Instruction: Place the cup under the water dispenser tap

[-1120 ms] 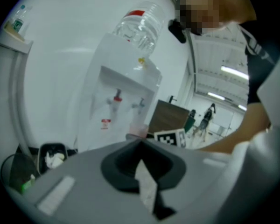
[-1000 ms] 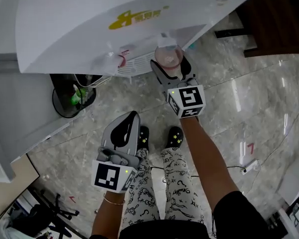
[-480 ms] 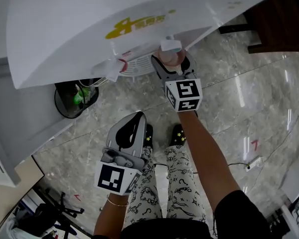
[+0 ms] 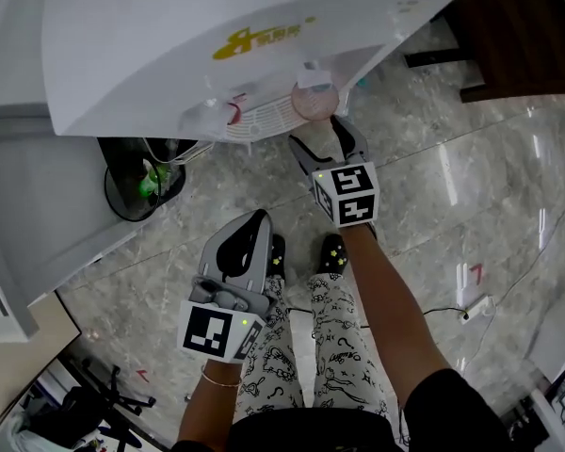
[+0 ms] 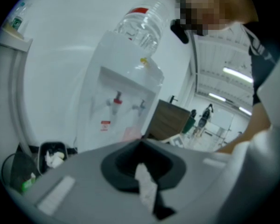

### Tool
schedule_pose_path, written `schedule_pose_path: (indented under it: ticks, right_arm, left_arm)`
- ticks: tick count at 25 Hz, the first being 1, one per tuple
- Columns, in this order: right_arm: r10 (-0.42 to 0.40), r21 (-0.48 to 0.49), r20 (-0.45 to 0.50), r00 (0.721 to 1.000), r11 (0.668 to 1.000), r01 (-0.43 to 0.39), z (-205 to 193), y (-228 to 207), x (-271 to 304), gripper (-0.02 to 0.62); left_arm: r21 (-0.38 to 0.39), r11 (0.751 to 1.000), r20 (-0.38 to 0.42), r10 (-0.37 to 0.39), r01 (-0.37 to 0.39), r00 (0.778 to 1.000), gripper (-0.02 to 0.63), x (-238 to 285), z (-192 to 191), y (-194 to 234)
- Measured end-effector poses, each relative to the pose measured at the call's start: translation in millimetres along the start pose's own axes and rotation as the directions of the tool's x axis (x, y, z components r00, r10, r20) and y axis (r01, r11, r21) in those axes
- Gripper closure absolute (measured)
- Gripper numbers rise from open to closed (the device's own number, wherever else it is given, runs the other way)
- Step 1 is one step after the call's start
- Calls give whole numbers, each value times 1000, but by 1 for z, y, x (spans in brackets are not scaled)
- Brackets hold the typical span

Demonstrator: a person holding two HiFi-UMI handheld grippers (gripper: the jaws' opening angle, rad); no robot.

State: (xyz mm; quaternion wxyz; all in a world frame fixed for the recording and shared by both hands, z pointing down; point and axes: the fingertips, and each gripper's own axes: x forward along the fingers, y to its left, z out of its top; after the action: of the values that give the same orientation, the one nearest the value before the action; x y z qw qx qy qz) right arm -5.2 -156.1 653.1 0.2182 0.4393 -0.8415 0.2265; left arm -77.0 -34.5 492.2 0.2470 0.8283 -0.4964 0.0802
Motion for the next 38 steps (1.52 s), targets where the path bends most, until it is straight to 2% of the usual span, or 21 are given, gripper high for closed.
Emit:
schedule_pose_path:
  ticks: [3, 4, 6, 9, 13, 17, 19, 23, 28, 33, 38]
  right_arm:
    - [35, 82, 100, 994, 996, -43, 14, 19, -51, 235]
    - [33, 119, 144, 989, 992, -51, 22, 23, -72, 263]
    - [27, 177, 227, 973, 982, -68, 41, 33, -115, 580]
    - [70, 211, 312, 947, 967, -141, 70, 55, -176, 581]
    - [88, 174, 279, 956, 975, -141, 100, 73, -239, 581]
    - [113, 126, 270, 956, 980, -152, 139, 80, -299, 581]
    - [118, 97, 270, 956, 984, -149, 158, 84, -327, 581]
    - [103, 108, 307, 946, 984, -142, 194, 91, -365, 581]
    - [103, 132, 347, 932, 979, -157, 222, 111, -391, 581]
    - [155, 77, 362, 919, 978, -195, 239, 124, -393, 581]
    - [157, 72, 369, 916, 978, -197, 244, 123, -392, 581]
  left_arm:
    - [16, 1000, 24, 23, -24, 999, 607, -8, 9, 0]
    - [17, 999, 34, 28, -29, 999, 608, -10, 12, -1]
    - [15, 999, 49, 29, -30, 998, 607, -16, 18, -6]
    - [41, 999, 45, -1, -1, 999, 607, -28, 29, -28]
    - [123, 986, -15, -111, 112, 994, 609, -50, 46, -76]
    - [82, 982, -5, -173, 172, 985, 607, -84, 85, -114]
    - [101, 978, 16, -187, 185, 982, 607, -96, 113, -128]
    - [177, 967, 94, -204, 185, 974, 607, -109, 175, -145]
    - [180, 974, 175, -166, 134, 970, 607, -121, 223, -153]
    - [204, 972, 207, -161, 118, 965, 607, -133, 233, -163]
    - [147, 983, 214, -139, 109, 967, 607, -138, 229, -165]
